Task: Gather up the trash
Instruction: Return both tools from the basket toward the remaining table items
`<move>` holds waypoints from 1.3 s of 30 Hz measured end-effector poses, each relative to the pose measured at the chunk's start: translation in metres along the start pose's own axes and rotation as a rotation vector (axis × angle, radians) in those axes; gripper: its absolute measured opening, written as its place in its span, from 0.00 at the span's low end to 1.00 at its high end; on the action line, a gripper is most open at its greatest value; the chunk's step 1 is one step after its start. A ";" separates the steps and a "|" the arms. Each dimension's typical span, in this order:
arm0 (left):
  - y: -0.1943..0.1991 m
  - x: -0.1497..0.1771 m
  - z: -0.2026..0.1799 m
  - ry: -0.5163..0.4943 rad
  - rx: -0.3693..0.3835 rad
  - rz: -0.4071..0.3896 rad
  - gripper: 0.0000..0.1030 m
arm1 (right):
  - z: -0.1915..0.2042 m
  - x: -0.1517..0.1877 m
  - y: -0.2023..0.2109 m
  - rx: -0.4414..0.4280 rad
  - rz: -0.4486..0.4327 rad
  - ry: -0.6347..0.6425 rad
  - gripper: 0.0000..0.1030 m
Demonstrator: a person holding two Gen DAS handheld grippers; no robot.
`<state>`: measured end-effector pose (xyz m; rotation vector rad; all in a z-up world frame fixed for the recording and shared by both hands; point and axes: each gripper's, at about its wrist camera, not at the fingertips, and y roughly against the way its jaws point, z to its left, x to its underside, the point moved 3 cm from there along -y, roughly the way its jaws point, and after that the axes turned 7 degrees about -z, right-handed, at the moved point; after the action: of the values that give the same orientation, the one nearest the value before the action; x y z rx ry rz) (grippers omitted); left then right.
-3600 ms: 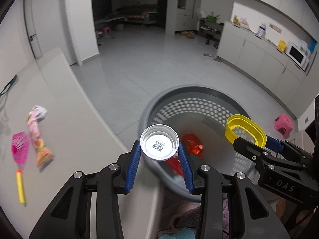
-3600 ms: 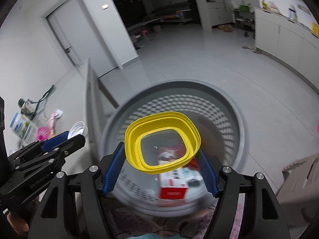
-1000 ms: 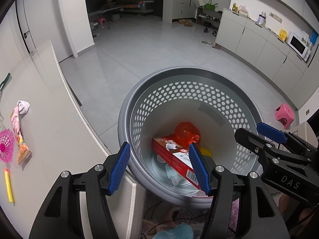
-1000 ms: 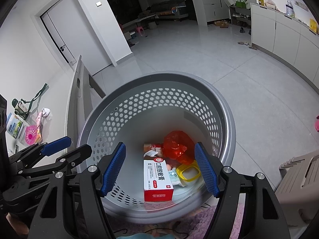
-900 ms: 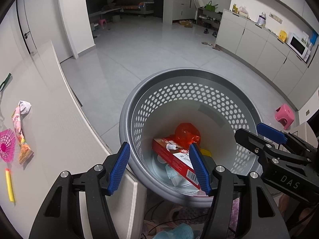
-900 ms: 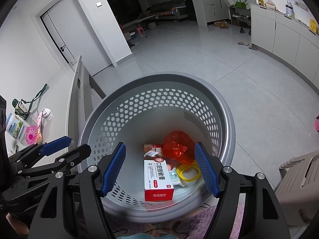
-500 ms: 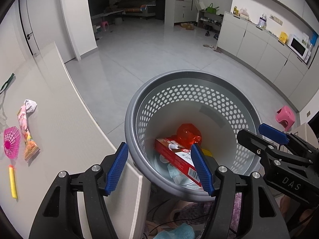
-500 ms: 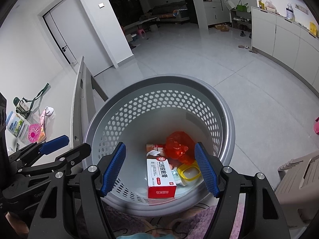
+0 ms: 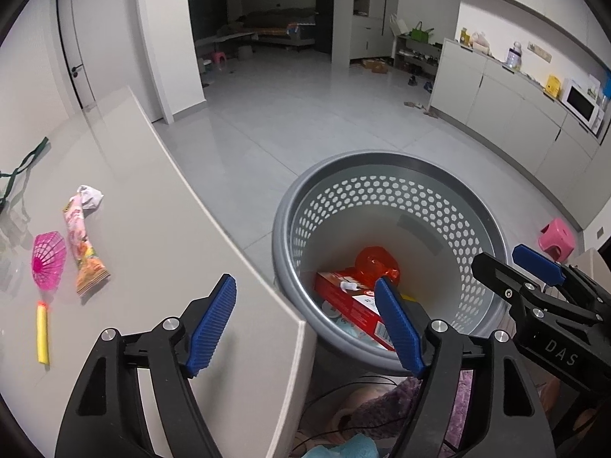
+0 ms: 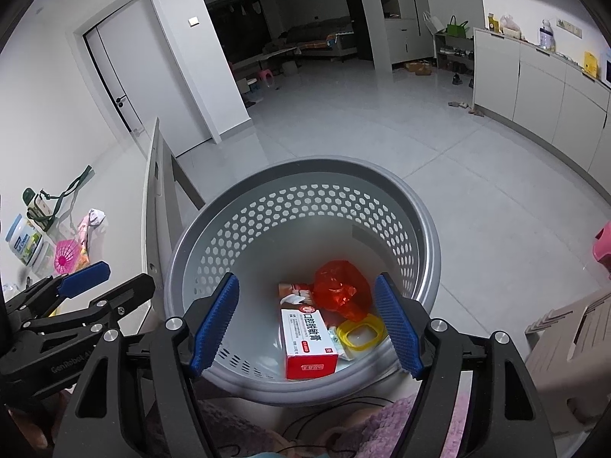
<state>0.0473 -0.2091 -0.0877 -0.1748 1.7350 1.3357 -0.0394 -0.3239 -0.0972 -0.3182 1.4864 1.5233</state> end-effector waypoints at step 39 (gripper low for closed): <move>0.070 0.022 0.076 0.127 -0.134 -0.112 0.76 | 0.076 0.010 0.030 -0.052 -0.072 0.085 0.71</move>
<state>0.0364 -0.1091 -0.0550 -0.4347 1.7142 1.3840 -0.0352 -0.2470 -0.0681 -0.4679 1.4868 1.5090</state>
